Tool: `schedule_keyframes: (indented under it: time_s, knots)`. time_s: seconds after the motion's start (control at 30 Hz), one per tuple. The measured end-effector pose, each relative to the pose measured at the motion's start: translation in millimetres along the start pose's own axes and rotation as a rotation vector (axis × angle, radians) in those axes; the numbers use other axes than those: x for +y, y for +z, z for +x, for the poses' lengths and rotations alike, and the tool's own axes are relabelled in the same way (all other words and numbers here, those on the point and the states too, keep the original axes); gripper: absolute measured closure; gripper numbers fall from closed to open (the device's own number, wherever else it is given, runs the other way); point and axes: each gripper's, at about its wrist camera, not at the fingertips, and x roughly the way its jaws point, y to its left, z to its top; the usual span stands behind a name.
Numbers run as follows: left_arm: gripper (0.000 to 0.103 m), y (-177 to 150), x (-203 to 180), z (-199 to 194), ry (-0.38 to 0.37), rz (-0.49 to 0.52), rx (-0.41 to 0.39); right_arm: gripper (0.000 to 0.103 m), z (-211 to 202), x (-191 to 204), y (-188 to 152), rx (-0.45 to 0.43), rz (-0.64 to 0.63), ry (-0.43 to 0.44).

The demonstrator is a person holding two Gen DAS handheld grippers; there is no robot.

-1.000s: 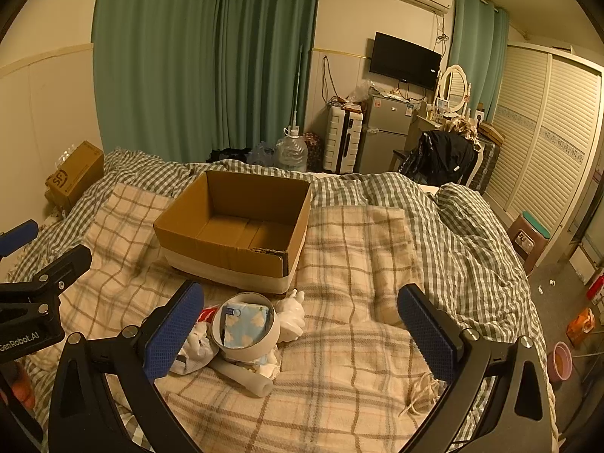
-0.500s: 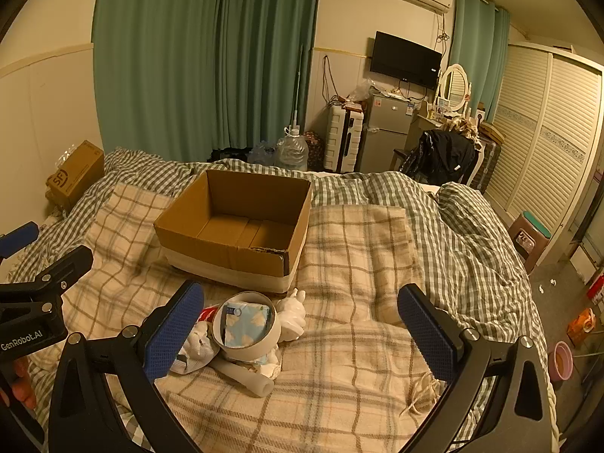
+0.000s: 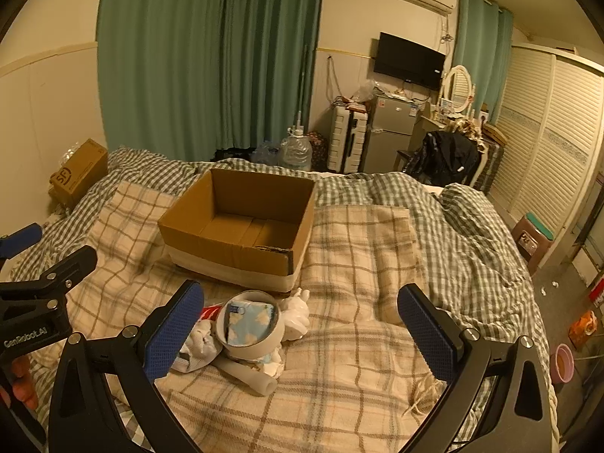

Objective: Organize objects

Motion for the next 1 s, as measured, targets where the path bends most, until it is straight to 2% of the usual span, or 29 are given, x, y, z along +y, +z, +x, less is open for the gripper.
schedule_keyframes:
  time_s: [0.5,0.73,0.87,1.0]
  knots:
    - [0.0,-13,-10,33,0.003,-0.02,0.096,0.0,32,-2,-7,0.062,-0.013,0.02]
    - [0.0,-12,-17,48,0.0,-0.024,0.133,0.0,42,-10,-5,0.061,-0.008,0.026]
    - [0.0,-24,-25,68,-0.003,0.001,0.215,0.0,54,-13,-9,0.085,-0.003,0.02]
    - [0.0,-46,-30,99,-0.028,0.007,0.361,0.0,68,-19,-19,0.125,0.017,0.026]
